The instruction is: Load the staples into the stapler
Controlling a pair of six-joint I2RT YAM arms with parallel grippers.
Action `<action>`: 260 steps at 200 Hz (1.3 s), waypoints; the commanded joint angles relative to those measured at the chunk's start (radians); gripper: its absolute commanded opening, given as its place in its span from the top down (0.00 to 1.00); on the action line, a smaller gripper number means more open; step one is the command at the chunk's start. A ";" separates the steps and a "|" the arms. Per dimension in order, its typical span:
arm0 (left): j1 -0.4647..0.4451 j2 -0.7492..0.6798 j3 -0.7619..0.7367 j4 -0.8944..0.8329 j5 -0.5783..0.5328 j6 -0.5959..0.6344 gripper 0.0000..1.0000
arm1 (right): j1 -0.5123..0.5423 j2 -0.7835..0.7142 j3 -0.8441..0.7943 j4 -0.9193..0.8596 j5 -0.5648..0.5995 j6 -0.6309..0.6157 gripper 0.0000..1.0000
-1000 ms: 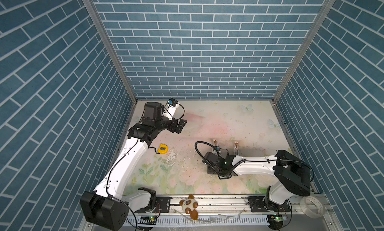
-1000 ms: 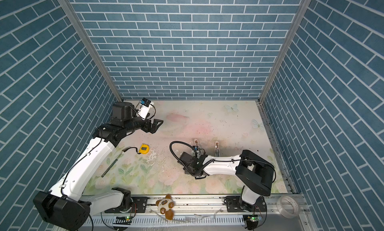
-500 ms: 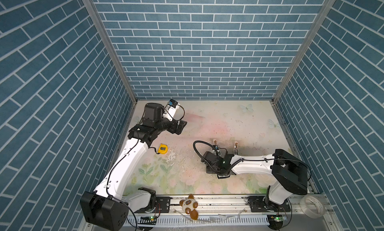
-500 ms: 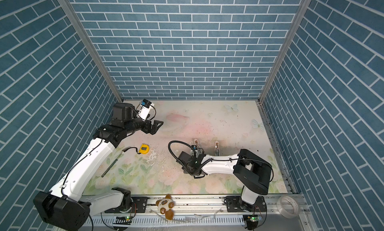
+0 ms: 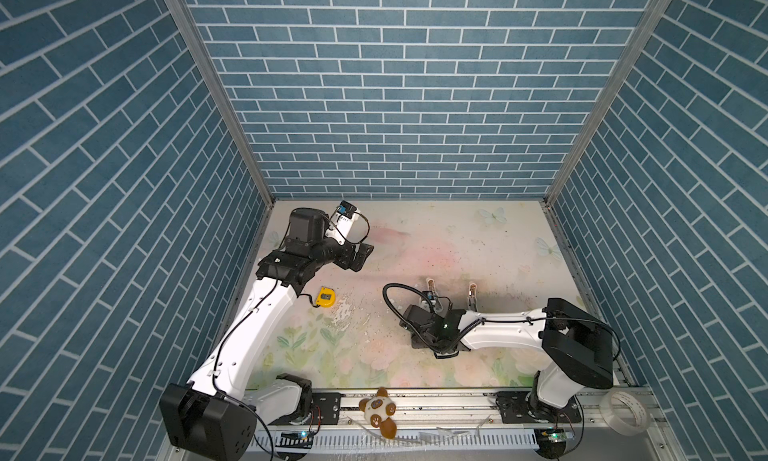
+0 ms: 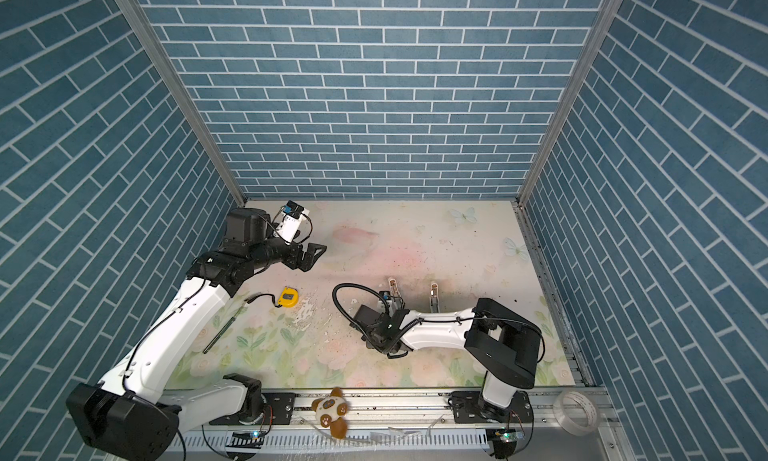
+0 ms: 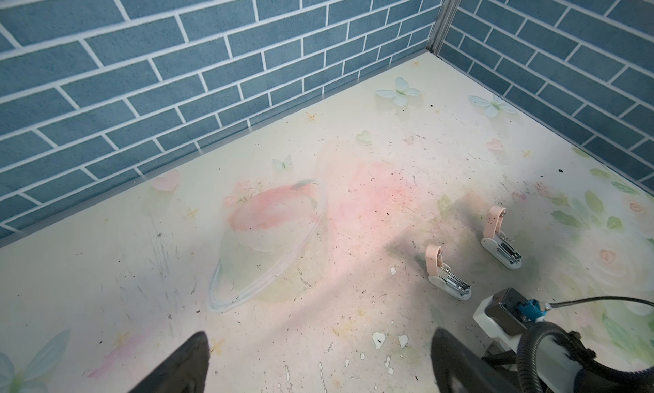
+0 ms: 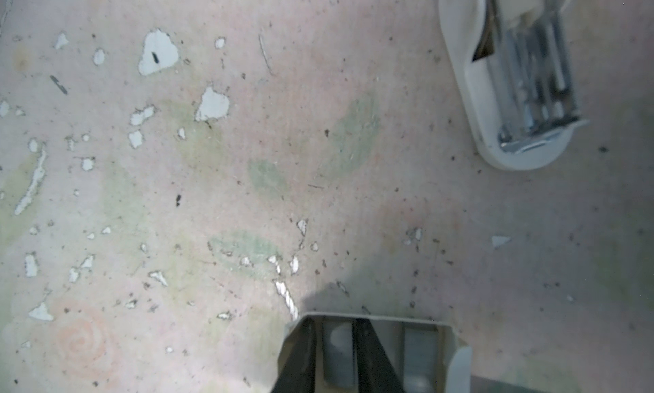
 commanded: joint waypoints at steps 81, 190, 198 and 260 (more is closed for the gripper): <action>-0.002 -0.020 -0.021 0.008 0.009 0.017 0.02 | 0.013 0.035 -0.033 -0.060 0.038 -0.027 0.93; 0.023 0.001 0.008 -0.023 0.038 0.034 0.02 | 0.027 -0.101 -0.053 -0.013 0.105 -0.124 0.94; 0.023 0.001 0.006 -0.022 0.038 0.035 0.01 | 0.028 -0.102 -0.052 -0.013 0.108 -0.126 0.94; 0.035 -0.004 0.000 -0.024 0.063 0.040 0.02 | 0.026 -0.162 -0.046 0.002 0.131 -0.208 0.94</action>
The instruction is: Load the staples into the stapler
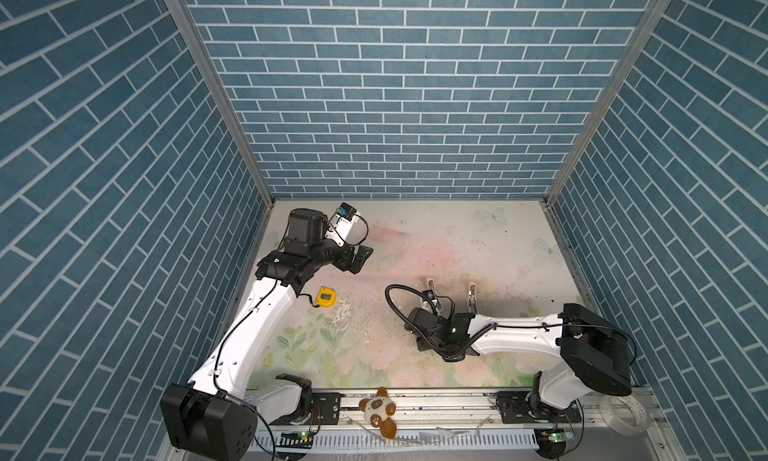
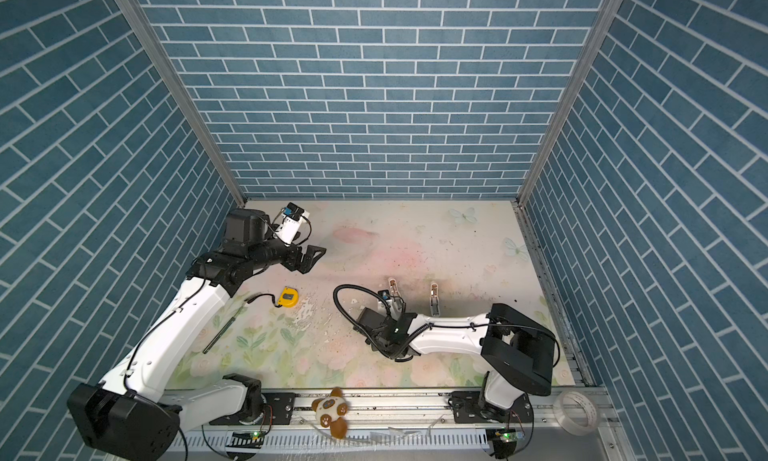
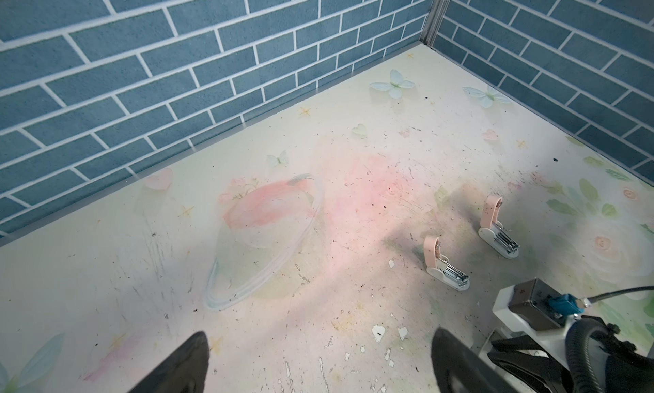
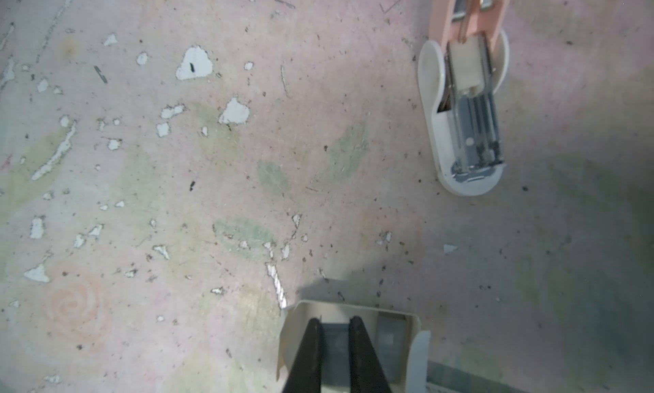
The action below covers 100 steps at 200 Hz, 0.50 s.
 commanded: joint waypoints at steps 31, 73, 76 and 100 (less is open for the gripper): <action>0.016 -0.004 0.012 -0.017 0.039 0.014 0.02 | -0.021 -0.115 0.017 0.012 0.054 -0.151 0.94; 0.024 -0.006 0.014 -0.021 0.055 0.022 0.02 | -0.133 -0.185 -0.033 0.118 0.004 -0.275 0.93; 0.023 -0.006 0.014 -0.021 0.057 0.023 0.02 | -0.143 -0.191 -0.041 0.130 -0.005 -0.283 0.93; 0.025 -0.005 0.013 -0.023 0.067 0.025 0.02 | -0.236 -0.228 -0.089 0.218 -0.077 -0.340 0.93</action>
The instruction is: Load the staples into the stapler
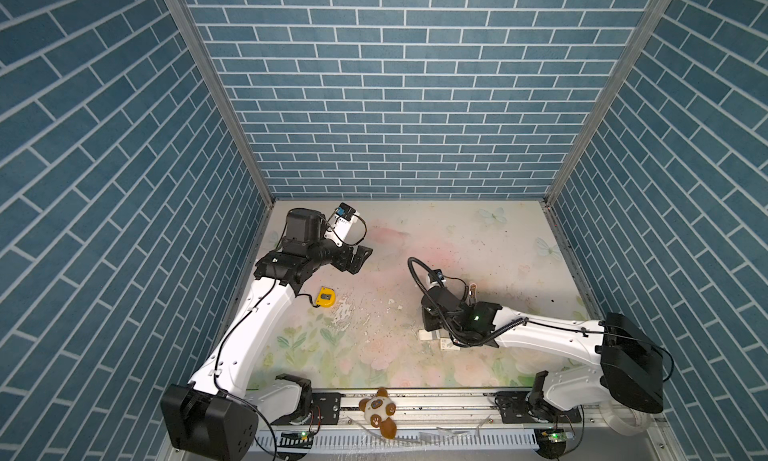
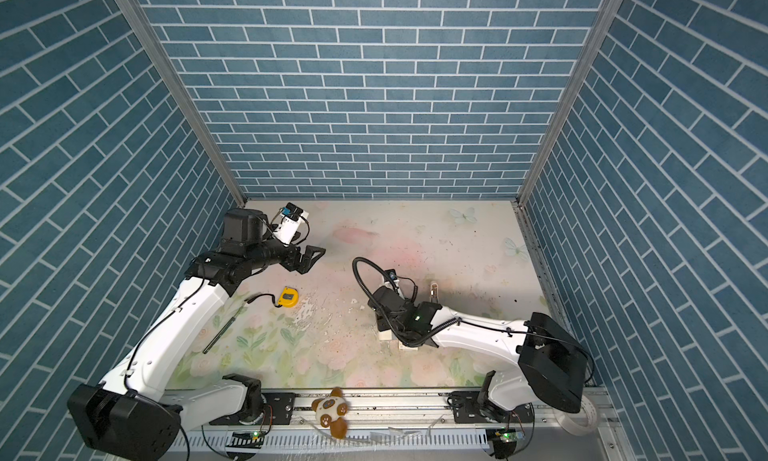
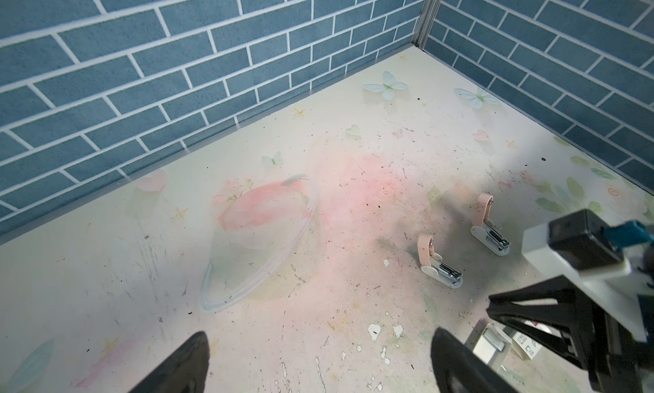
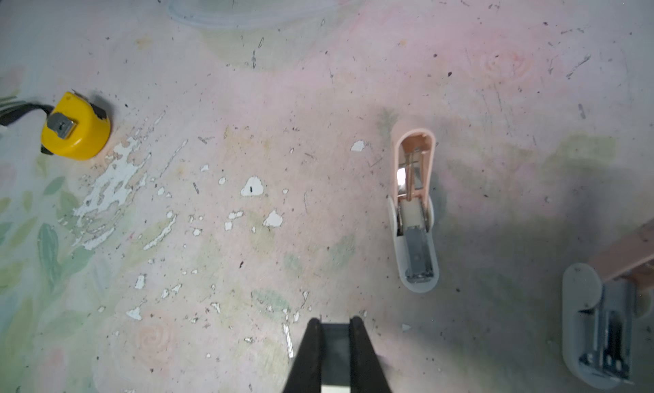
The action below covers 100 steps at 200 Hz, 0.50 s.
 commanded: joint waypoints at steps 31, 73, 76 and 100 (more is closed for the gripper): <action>0.013 -0.004 0.005 -0.014 0.039 0.014 0.02 | -0.155 -0.066 -0.084 0.154 -0.125 -0.176 0.93; 0.030 0.001 -0.004 -0.008 0.067 0.012 0.02 | -0.229 -0.071 -0.142 0.250 -0.219 -0.231 0.92; 0.032 0.002 -0.006 -0.007 0.071 0.013 0.02 | -0.231 -0.070 -0.145 0.255 -0.222 -0.233 0.92; 0.044 0.005 -0.012 -0.006 0.101 0.010 0.02 | -0.247 -0.055 -0.168 0.297 -0.254 -0.264 0.92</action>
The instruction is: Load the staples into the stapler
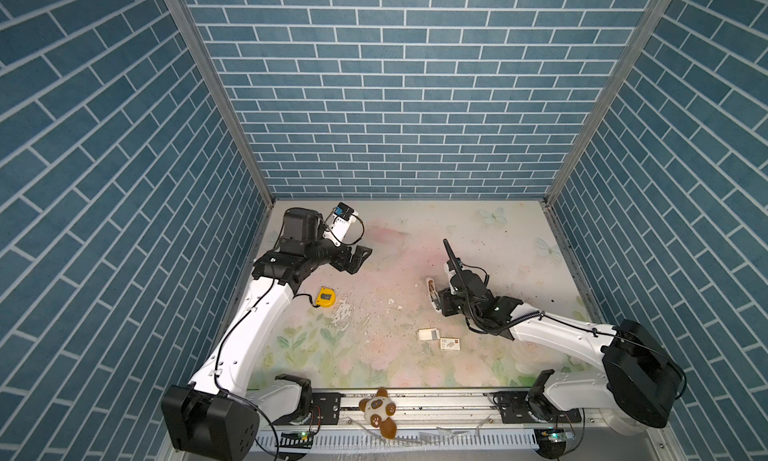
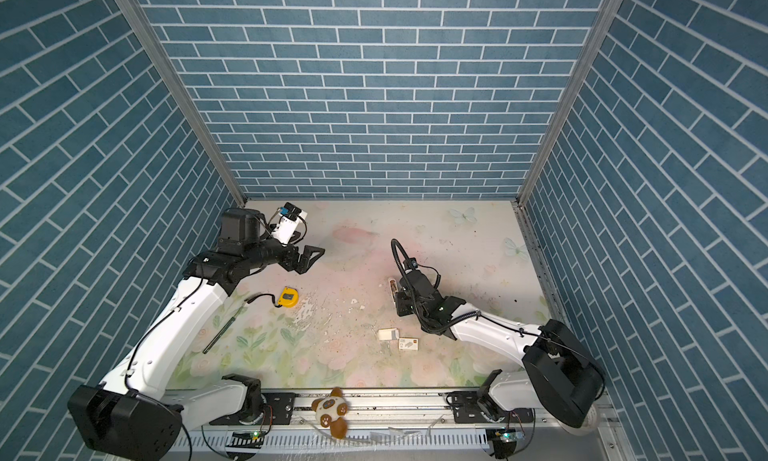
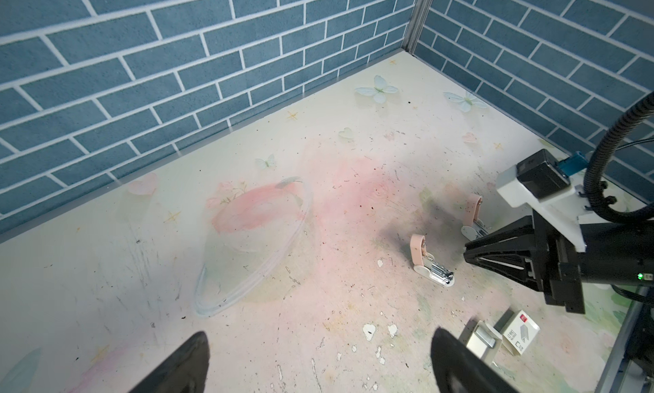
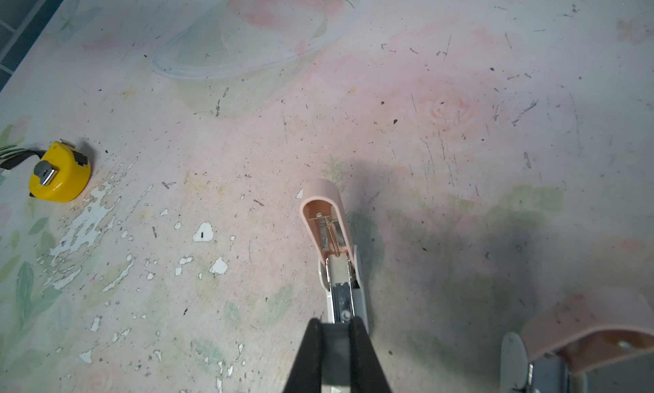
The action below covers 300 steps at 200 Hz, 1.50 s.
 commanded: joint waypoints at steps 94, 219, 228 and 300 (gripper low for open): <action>0.046 0.026 -0.007 -0.020 0.082 0.021 0.02 | -0.031 0.115 -0.032 0.175 -0.119 -0.140 0.92; 0.049 0.044 -0.015 -0.011 0.102 0.020 0.02 | -0.038 0.161 -0.039 0.191 -0.065 -0.162 0.92; 0.049 0.044 -0.018 -0.010 0.102 0.019 0.02 | -0.037 0.163 -0.042 0.200 -0.066 -0.162 0.92; 0.049 0.051 -0.021 -0.007 0.102 0.020 0.02 | -0.040 0.189 -0.042 0.220 -0.059 -0.153 0.92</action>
